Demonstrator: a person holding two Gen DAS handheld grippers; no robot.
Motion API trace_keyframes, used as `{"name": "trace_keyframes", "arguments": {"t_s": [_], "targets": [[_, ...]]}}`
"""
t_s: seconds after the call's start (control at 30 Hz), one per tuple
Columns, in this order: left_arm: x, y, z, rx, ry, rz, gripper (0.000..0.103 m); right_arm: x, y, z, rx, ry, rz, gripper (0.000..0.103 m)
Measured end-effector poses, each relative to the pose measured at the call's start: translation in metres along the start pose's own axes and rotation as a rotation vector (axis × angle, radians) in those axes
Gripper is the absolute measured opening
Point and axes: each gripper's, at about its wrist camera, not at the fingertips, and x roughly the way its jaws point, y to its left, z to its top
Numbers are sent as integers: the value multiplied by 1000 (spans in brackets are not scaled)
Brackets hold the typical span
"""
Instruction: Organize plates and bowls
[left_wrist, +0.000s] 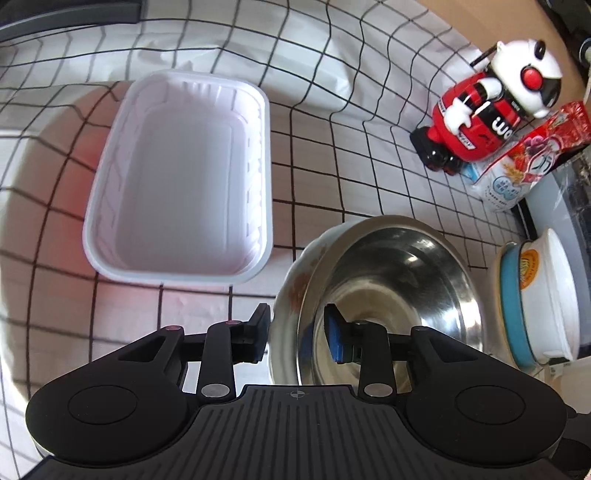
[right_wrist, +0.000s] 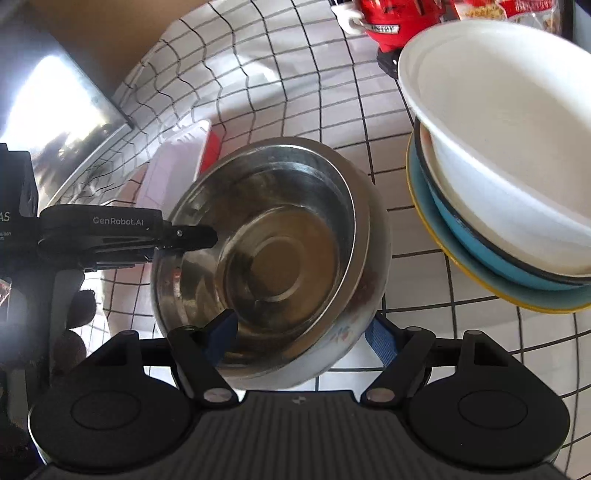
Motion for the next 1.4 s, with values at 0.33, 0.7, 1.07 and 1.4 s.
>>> {"name": "trace_keyframes", "arguments": {"t_s": [0.33, 0.7, 1.07, 1.4], "targets": [[-47, -25, -31, -76, -165, -7, 38, -46, -33, -20, -114, -33, -52, 79], [-39, -36, -50, -213, -216, 151, 32, -80, -113, -25, -84, -20, -100, 83], [-70, -55, -71, -331, -385, 103, 32, -65, -141, -23, -132, 54, -48, 84], [-57, -135, -73, -61, -353, -107, 14, -67, -147, -36, -111, 49, 8, 103]]}}
